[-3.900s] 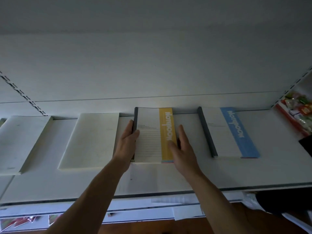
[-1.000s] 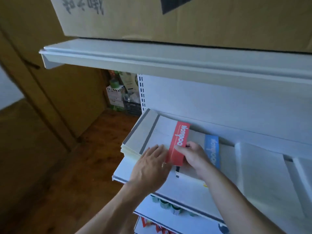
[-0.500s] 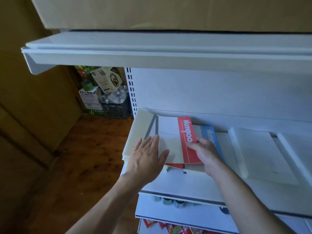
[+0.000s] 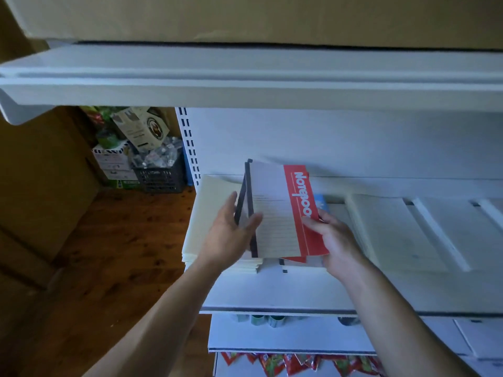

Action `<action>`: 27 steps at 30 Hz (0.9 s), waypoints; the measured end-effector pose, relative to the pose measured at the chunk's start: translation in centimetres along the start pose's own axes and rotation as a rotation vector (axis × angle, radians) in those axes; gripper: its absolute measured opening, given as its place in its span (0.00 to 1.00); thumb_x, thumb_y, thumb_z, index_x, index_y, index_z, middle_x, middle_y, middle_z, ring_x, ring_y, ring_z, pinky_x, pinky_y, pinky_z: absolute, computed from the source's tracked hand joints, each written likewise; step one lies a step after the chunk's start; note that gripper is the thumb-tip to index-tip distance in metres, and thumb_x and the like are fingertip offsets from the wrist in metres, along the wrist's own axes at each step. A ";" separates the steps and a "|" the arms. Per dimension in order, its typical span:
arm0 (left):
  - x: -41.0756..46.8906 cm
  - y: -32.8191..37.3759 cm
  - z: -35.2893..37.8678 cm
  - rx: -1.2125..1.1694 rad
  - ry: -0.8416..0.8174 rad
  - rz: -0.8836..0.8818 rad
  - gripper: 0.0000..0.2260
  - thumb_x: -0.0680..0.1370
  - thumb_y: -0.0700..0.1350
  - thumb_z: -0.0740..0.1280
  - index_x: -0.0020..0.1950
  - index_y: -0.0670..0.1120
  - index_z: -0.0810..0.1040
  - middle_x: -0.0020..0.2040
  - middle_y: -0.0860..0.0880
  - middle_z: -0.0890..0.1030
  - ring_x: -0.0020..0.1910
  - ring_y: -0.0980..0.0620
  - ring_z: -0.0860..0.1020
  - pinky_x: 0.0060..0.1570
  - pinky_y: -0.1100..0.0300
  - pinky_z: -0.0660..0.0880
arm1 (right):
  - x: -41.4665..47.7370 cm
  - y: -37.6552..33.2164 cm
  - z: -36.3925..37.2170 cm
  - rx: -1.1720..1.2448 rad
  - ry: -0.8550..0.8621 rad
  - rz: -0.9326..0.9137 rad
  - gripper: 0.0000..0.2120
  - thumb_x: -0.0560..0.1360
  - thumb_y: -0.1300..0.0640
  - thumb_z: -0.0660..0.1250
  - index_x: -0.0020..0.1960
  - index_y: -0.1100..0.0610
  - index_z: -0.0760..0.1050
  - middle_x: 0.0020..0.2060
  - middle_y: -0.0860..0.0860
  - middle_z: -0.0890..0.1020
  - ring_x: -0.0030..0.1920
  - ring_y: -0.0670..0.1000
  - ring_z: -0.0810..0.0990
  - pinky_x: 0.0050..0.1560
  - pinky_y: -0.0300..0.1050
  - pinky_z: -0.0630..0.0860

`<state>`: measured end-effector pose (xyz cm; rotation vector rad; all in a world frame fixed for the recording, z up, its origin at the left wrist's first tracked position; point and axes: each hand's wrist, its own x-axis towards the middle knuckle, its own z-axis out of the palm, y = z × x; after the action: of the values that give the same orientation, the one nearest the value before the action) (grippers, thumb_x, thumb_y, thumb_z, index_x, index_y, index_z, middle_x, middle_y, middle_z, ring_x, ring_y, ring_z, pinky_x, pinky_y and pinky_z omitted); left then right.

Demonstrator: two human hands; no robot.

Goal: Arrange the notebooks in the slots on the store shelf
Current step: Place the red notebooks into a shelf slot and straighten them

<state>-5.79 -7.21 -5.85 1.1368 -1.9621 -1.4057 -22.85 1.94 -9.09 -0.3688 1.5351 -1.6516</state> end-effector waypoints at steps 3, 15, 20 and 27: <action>1.0 1.3 1.4 -0.243 -0.100 -0.127 0.17 0.79 0.50 0.67 0.67 0.52 0.70 0.58 0.51 0.81 0.53 0.53 0.80 0.48 0.57 0.78 | -1.4 -1.2 -2.5 0.039 0.012 -0.057 0.10 0.74 0.64 0.68 0.54 0.56 0.81 0.46 0.55 0.86 0.43 0.55 0.84 0.43 0.47 0.79; -4.3 6.6 21.6 -0.487 -0.251 -0.101 0.11 0.82 0.43 0.62 0.64 0.49 0.73 0.57 0.48 0.81 0.54 0.47 0.80 0.53 0.49 0.78 | -9.0 -3.0 -19.9 0.015 0.298 -0.220 0.10 0.79 0.61 0.64 0.57 0.51 0.78 0.46 0.49 0.86 0.44 0.50 0.85 0.40 0.43 0.79; -9.3 10.5 33.3 -0.486 -0.316 -0.050 0.10 0.83 0.44 0.57 0.62 0.50 0.73 0.55 0.49 0.80 0.52 0.50 0.78 0.47 0.56 0.76 | -13.6 -3.7 -31.5 0.016 0.458 -0.241 0.12 0.79 0.57 0.65 0.62 0.50 0.75 0.49 0.49 0.85 0.46 0.48 0.85 0.42 0.42 0.80; -16.3 15.9 49.1 -0.511 -0.518 -0.100 0.07 0.84 0.47 0.57 0.58 0.54 0.74 0.56 0.46 0.81 0.56 0.43 0.79 0.58 0.42 0.75 | -20.1 -4.8 -47.4 -0.029 0.641 -0.270 0.09 0.81 0.55 0.61 0.58 0.43 0.72 0.48 0.45 0.84 0.47 0.46 0.84 0.43 0.40 0.78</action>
<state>-39.72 34.87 -7.60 0.6835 -1.6940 -2.2630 -45.48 48.42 -8.28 -0.0536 2.0433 -2.0880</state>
